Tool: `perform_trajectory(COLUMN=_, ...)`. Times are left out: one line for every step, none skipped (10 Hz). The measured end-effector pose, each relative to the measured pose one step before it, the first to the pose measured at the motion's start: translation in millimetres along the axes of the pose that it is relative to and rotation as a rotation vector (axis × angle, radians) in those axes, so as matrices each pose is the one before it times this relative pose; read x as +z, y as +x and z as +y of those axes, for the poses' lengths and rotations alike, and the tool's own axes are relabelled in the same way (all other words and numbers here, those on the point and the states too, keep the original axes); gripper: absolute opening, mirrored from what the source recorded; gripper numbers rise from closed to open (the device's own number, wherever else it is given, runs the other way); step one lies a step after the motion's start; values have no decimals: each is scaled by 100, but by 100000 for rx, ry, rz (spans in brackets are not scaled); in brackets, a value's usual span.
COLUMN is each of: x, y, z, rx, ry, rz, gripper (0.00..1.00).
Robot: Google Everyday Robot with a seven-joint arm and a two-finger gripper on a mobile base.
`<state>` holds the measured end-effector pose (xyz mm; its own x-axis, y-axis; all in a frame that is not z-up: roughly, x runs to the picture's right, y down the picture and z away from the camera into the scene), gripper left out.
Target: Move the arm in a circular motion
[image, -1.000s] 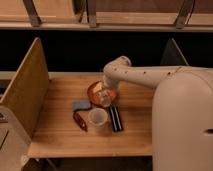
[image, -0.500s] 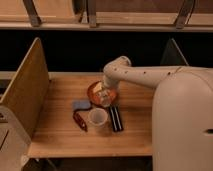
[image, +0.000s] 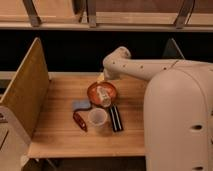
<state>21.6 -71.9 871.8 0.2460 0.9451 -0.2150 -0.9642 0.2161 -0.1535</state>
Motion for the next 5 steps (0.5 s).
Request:
perform_trajectory(x=203, y=-1868, z=1303, rx=-5114, ry=-414, rz=-1380, gripper=80)
perform_trajectory(x=373, y=-846, z=1424, rx=-2873, ry=-1753, rz=91, gripper=80)
perform_trajectory(x=597, y=-313, z=2733, rx=-3690, ry=-4262, rz=1673, gripper=80)
perform_trajectory(x=439, y=-98, z=2984, rx=-4335, ry=-4131, rz=1859, gripper=80)
perform_trajectory(x=282, y=490, z=3341, rx=-4783, ry=-4167, rz=2911, gripper=80)
